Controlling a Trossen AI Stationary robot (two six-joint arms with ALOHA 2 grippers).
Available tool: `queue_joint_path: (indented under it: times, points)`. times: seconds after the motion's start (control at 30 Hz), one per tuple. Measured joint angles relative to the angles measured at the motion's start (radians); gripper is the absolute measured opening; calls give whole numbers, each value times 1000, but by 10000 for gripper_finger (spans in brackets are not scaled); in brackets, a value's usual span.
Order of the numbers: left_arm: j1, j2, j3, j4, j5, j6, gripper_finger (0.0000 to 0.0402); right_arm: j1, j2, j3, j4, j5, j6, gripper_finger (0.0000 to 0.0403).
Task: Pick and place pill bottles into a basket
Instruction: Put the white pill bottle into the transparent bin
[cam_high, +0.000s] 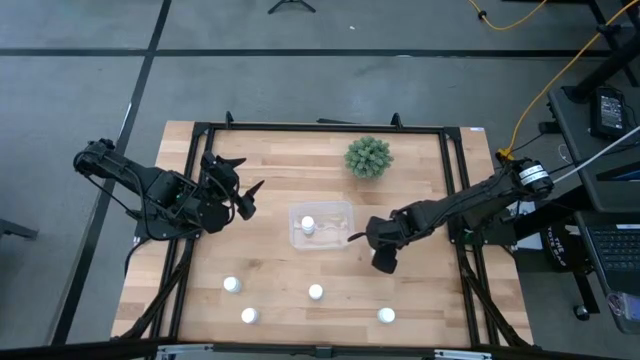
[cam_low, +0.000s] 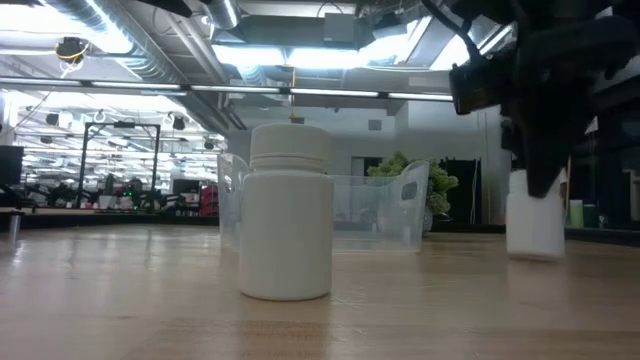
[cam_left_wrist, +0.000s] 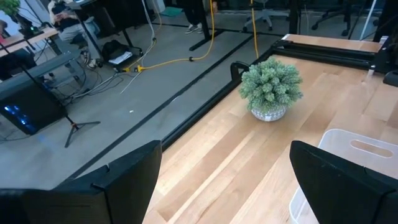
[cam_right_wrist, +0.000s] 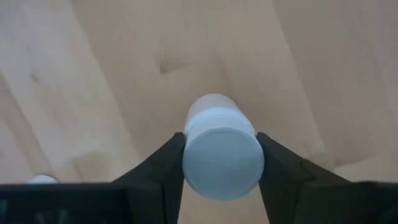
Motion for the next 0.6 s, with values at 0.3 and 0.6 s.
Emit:
queue_joint_path:
  times: [0.3, 0.6]
  points:
    - [0, 0, 0, 0, 1, 1, 347, 0, 0, 236, -248, 82, -86, 155]
    - [0, 0, 0, 0, -14, 18, 347, -58, -1, 496, -403, 160, -217, 155]
